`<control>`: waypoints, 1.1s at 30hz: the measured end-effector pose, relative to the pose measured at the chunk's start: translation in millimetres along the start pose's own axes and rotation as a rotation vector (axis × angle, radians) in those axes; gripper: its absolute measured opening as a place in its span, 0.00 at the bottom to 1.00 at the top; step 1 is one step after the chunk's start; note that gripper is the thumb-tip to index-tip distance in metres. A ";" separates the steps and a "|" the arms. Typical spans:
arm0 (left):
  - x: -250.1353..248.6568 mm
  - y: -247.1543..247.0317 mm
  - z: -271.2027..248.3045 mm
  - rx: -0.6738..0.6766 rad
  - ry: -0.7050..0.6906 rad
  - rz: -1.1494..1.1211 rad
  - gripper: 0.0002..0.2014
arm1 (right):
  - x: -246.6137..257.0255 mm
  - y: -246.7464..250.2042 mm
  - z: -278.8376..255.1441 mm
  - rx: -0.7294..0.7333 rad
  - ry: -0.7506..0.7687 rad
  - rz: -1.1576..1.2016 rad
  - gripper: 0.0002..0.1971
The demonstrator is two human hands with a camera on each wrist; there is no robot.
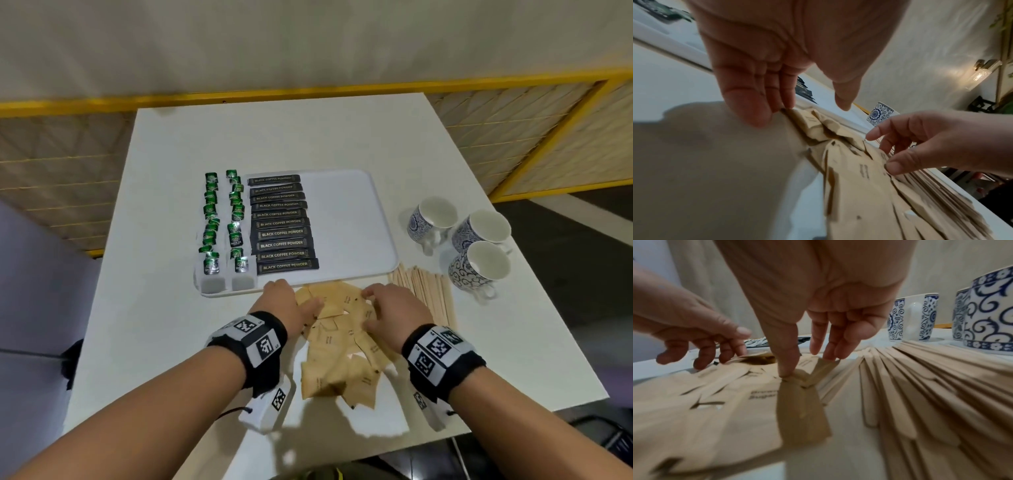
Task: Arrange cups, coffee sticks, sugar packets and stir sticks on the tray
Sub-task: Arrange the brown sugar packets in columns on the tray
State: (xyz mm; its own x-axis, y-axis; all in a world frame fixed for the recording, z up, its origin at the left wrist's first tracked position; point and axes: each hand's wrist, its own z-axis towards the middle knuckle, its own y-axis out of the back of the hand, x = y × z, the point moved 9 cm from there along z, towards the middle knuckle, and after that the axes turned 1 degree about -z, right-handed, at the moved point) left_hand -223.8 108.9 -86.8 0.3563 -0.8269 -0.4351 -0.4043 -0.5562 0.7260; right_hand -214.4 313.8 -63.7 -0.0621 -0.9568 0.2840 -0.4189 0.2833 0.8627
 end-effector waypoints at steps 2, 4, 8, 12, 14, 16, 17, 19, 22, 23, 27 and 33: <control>-5.9 -3.3 1.4 -0.007 0.029 0.071 0.34 | 2.2 -0.7 2.6 -0.002 0.023 -0.017 0.25; -12.9 -7.0 1.8 -0.015 0.017 0.177 0.36 | 4.5 0.3 4.5 -0.002 0.052 -0.060 0.21; -25.8 -11.5 -0.8 -0.057 -0.068 0.314 0.34 | 4.2 -6.4 6.3 0.047 0.110 -0.107 0.11; -26.6 -15.4 -0.4 -0.066 -0.080 0.244 0.32 | 3.4 -4.4 11.1 0.025 0.148 0.097 0.06; -29.6 -16.5 -1.5 -0.091 -0.097 0.232 0.32 | 9.0 -3.6 15.2 0.021 0.171 0.130 0.10; -31.9 -16.1 -2.0 -0.107 -0.104 0.234 0.29 | 15.8 -4.8 19.4 0.026 0.178 0.149 0.14; -32.5 -15.9 -2.0 -0.105 -0.106 0.232 0.27 | 19.0 -5.9 21.0 0.027 0.180 0.156 0.16; -33.4 -15.1 -2.1 -0.085 -0.106 0.224 0.22 | 22.5 -10.0 23.4 0.042 0.169 0.150 0.22; -33.0 -13.7 -3.3 -0.058 -0.096 0.166 0.13 | 23.2 -15.3 26.1 0.077 0.128 0.166 0.29; -31.9 -13.3 -3.1 -0.055 -0.085 0.138 0.13 | 23.3 -15.5 27.1 0.078 0.120 0.175 0.29; -27.8 -16.5 -2.5 -0.037 -0.072 0.096 0.12 | 20.0 -14.6 31.8 0.074 0.105 0.169 0.27; -20.5 -18.3 -1.8 0.013 -0.070 0.222 0.12 | 26.4 -11.8 30.1 0.059 0.210 0.098 0.07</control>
State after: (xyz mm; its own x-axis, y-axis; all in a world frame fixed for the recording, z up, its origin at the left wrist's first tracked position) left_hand -222.2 136.2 -90.2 0.1985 -0.9326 -0.3015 -0.4773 -0.3606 0.8013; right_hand -238.4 283.2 -78.9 0.0825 -0.8886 0.4511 -0.4731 0.3635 0.8025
